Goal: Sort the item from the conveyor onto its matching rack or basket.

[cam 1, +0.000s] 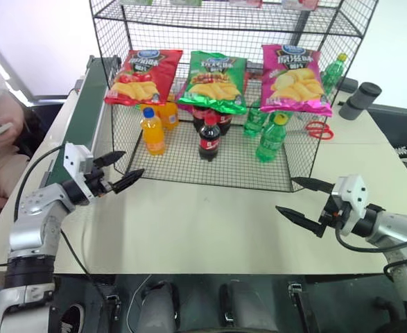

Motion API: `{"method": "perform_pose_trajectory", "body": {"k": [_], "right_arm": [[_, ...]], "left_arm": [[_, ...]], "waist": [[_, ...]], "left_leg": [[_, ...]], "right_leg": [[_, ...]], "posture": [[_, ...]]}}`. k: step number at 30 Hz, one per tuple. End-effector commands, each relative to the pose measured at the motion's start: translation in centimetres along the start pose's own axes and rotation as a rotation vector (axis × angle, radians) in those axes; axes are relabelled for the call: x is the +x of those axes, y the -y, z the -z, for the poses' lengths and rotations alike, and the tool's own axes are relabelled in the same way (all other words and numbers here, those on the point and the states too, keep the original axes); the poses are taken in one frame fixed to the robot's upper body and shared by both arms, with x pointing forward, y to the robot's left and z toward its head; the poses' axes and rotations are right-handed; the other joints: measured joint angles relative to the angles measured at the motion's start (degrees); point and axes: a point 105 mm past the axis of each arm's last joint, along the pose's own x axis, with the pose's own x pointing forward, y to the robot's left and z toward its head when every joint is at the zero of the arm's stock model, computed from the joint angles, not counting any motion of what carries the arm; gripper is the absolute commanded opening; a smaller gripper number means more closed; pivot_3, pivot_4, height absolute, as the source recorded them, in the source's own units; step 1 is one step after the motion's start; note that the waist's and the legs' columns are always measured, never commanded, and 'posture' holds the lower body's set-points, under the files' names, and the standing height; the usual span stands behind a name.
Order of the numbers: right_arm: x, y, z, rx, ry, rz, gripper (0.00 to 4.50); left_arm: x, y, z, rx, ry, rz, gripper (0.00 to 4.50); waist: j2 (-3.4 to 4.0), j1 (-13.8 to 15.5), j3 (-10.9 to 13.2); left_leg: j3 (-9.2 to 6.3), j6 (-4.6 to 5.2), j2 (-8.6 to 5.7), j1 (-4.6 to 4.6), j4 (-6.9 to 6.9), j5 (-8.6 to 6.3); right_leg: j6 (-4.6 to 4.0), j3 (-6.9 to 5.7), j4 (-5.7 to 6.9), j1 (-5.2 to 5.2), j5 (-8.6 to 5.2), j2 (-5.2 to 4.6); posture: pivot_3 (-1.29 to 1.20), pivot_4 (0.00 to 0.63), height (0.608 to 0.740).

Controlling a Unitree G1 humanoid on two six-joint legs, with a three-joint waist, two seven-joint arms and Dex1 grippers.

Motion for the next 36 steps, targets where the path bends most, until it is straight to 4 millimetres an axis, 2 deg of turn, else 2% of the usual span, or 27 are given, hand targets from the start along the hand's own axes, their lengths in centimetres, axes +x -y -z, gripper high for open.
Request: {"method": "perform_pose_trajectory", "body": {"k": [1, 6, 13, 24, 36], "right_arm": [[0.3, -0.1, -1.0, -0.057, 0.036, -0.003, 4.45], [0.8, 0.3, -1.2, -0.078, 0.041, -0.005, 4.45], [0.6, 1.3, -2.1, -0.089, 0.045, -0.025, 4.45], [1.5, 3.1, -1.4, -0.113, 0.033, -0.021, 4.45], [2.0, 2.9, -1.8, -0.112, 0.067, -0.025, 4.45]], "left_arm": [[-0.9, -0.3, -0.7, 0.025, 0.043, 0.007, 4.5], [-0.8, 0.5, -0.1, 0.028, 0.04, 0.047, 4.5], [0.1, 0.3, -0.8, 0.058, 0.052, 0.047, 4.5], [-1.5, 2.2, -1.0, 0.144, 0.002, 0.069, 4.5], [-2.1, 1.4, -1.5, 0.132, 0.017, -0.002, 4.5]], "waist": [[0.0, 0.18, 0.0], [0.0, 0.22, 0.0], [-0.01, 0.31, 0.0], [-0.01, 0.18, 0.0], [0.0, 0.23, 0.0]], "left_leg": [[0.01, 0.0, 0.0, 0.0, 0.0, 0.0], [0.0, -0.01, 0.0, 0.0, 0.02, 0.0], [0.01, 0.0, -0.04, -0.02, 0.03, 0.0], [0.01, -0.01, 0.02, 0.0, 0.03, 0.01], [0.0, -0.01, 0.03, 0.01, 0.03, 0.01]], "right_leg": [[0.0, 0.0, 0.0, 0.0, 0.0, 0.0], [0.0, 0.0, 0.0, 0.02, 0.0, -0.04], [0.0, 0.0, 0.0, 0.03, 0.0, -0.04], [0.01, 0.01, 0.02, 0.02, 0.0, -0.02], [0.0, 0.01, 0.03, 0.03, 0.0, -0.02]], "posture": [[0.0, 0.15, 0.74], [0.0, 0.15, 0.74], [0.0, 0.15, 0.74], [0.0, 0.15, 0.74], [0.0, 0.15, 0.74]]}}
